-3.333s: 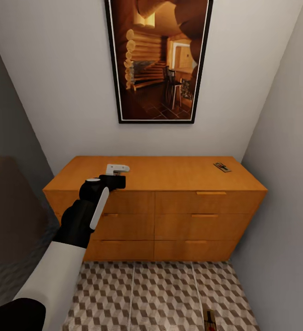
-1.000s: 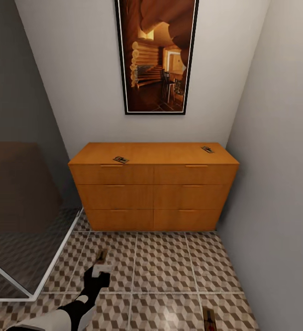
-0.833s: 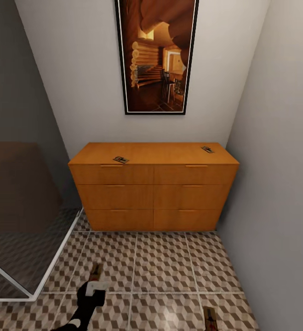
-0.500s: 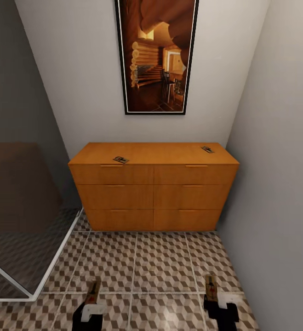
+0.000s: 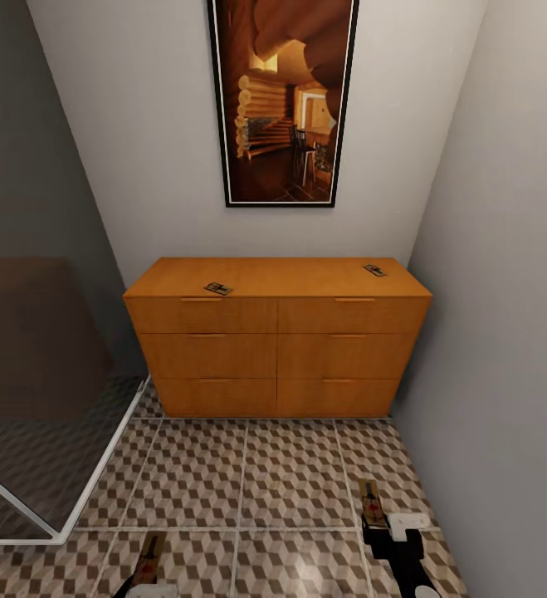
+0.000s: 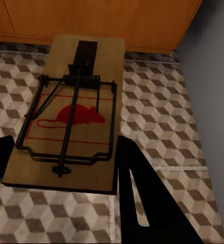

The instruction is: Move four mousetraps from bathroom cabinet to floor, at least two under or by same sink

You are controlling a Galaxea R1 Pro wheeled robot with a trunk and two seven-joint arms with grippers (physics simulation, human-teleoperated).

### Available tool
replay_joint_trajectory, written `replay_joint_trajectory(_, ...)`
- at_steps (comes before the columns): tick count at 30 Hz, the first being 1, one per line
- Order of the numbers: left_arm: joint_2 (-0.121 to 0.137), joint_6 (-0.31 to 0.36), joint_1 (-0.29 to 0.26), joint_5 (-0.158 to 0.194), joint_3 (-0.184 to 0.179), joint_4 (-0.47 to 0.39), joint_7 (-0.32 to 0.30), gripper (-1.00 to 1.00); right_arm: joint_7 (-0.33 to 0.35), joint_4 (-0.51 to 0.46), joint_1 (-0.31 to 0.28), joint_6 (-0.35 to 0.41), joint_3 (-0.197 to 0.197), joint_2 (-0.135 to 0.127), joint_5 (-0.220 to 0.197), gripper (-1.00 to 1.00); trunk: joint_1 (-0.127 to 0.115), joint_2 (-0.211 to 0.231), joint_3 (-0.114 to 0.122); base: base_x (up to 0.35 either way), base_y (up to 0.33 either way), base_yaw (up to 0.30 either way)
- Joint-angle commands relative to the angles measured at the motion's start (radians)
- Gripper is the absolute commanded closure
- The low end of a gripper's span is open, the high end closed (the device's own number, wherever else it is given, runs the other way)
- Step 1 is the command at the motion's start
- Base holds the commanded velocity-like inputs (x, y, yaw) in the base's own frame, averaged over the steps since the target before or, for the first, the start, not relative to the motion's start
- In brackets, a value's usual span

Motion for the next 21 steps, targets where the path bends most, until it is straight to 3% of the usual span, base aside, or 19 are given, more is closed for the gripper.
replay_joint_trajectory(1, 0.0, -0.006, -0.001, 0.003, -0.009, 0.003, 0.008, 1.0, 0.001, 0.008, -0.001, -0.007, -0.003, -0.004, 0.007, 1.0, 0.0, 0.0, -0.001, 0.0, 0.0, 0.0)
replay_joint_trajectory(6, 0.001, -0.01, 0.002, 0.011, -0.008, 0.003, 0.042, 1.0, 0.004, 0.032, -0.001, -0.02, -0.002, -0.02, 0.007, 1.0, 0.0, 0.0, -0.001, 0.0, 0.0, 0.0)
replay_joint_trajectory(11, 0.001, -0.011, 0.003, 0.014, -0.008, 0.002, 0.191, 1.0, 0.004, 0.054, -0.001, -0.023, -0.001, -0.017, 0.007, 1.0, 0.0, 0.0, -0.001, 0.0, 0.0, 0.0)
replay_joint_trajectory(13, 0.001, -0.011, 0.003, 0.015, -0.008, 0.001, 0.22, 1.0, 0.005, 0.072, -0.001, -0.025, -0.001, -0.014, 0.006, 1.0, 0.0, 0.0, -0.001, 0.0, 0.0, 0.0)
replay_joint_trajectory(21, -0.001, -0.011, 0.004, 0.013, -0.003, -0.018, 0.248, 1.0, 0.003, 0.127, -0.001, -0.102, -0.002, -0.008, 0.006, 1.0, 0.0, 0.0, -0.001, 0.0, 0.0, 0.0)
